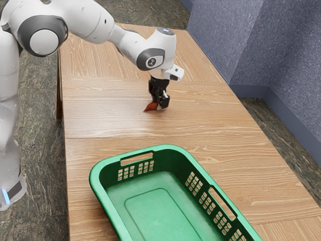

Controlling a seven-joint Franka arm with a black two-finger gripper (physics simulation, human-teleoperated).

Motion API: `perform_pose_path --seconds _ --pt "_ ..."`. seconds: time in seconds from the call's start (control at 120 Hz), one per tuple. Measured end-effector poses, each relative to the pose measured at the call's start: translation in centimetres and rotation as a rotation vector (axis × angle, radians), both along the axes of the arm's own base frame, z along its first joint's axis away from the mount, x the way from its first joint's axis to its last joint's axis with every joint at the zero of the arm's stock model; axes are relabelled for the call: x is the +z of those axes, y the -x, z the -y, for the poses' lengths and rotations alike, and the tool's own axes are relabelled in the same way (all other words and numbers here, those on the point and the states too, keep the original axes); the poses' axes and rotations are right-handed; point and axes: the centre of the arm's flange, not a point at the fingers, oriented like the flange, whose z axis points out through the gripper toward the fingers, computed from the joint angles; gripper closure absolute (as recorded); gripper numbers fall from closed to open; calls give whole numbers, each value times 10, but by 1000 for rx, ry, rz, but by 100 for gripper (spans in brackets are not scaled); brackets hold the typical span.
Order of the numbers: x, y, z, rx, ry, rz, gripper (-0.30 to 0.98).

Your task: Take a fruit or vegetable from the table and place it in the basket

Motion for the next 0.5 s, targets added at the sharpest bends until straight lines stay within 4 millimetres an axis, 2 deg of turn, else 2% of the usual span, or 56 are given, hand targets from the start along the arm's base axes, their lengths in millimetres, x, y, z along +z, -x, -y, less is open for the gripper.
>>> perform_pose_path --seconds 0.15,0.275,0.325,0.358,0.392,0.5 --pt "37 -5 23 -39 0 73 52" --pt "83 -3 58 -100 13 158 52" --pt "98 -4 79 -135 18 187 52" --pt "110 -7 102 -175 22 209 52" --pt "121 -11 135 -229 27 229 52" --pt "148 -8 276 -449 50 278 52"
